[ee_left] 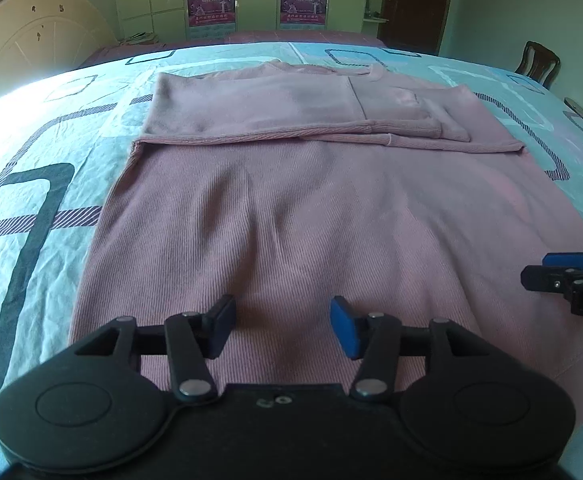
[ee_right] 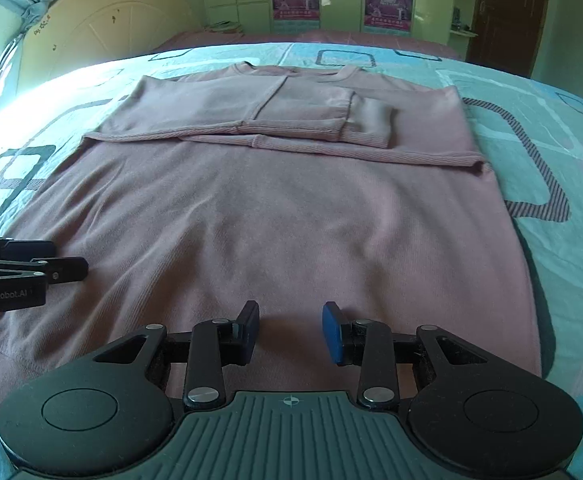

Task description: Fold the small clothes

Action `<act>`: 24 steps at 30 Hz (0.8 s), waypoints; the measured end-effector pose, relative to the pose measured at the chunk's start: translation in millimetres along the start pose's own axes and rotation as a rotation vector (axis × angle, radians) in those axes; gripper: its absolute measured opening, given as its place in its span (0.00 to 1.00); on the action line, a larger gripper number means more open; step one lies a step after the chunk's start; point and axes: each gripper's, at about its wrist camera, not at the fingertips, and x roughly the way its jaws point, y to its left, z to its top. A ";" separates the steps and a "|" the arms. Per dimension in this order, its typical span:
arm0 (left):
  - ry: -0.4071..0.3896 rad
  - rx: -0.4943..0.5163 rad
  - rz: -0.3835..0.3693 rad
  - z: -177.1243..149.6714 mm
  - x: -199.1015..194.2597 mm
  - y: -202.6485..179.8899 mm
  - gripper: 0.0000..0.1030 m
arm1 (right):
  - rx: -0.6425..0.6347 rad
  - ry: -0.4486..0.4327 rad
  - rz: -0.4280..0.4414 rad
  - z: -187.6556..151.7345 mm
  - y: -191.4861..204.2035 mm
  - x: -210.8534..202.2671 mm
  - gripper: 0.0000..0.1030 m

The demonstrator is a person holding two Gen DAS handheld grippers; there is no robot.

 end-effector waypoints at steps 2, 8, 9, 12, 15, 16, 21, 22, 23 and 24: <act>-0.005 -0.005 0.002 -1.8 -5.9 2.2 0.53 | 0.027 -0.006 -0.005 -4.9 -4.7 -8.3 0.34; -0.032 -0.001 -0.004 -8.0 -23.3 5.7 0.59 | 0.053 -0.076 -0.047 -20.5 -9.0 -39.4 0.72; -0.036 0.000 -0.003 -9.2 -26.2 6.1 0.59 | 0.046 -0.080 -0.056 -22.3 -8.1 -42.5 0.72; -0.043 0.001 -0.003 -15.0 -33.9 9.3 0.59 | 0.046 -0.079 -0.078 -29.2 -9.0 -49.7 0.72; -0.043 -0.002 0.002 -22.8 -41.2 17.4 0.59 | 0.071 -0.069 -0.087 -38.5 -15.7 -54.5 0.72; -0.042 -0.003 0.008 -25.7 -43.6 20.4 0.59 | 0.082 -0.069 -0.093 -41.7 -18.4 -56.7 0.72; -0.038 -0.031 0.037 -40.3 -54.8 39.5 0.59 | 0.121 -0.069 -0.132 -54.6 -33.1 -67.6 0.72; -0.038 -0.042 0.044 -43.9 -57.5 45.1 0.58 | 0.128 -0.067 -0.140 -57.1 -36.4 -69.5 0.72; -0.037 -0.049 0.049 -46.1 -58.9 48.4 0.58 | 0.136 -0.064 -0.147 -59.1 -39.8 -70.6 0.72; -0.035 -0.058 0.056 -49.0 -60.7 52.9 0.58 | 0.144 -0.061 -0.150 -61.4 -42.8 -71.9 0.72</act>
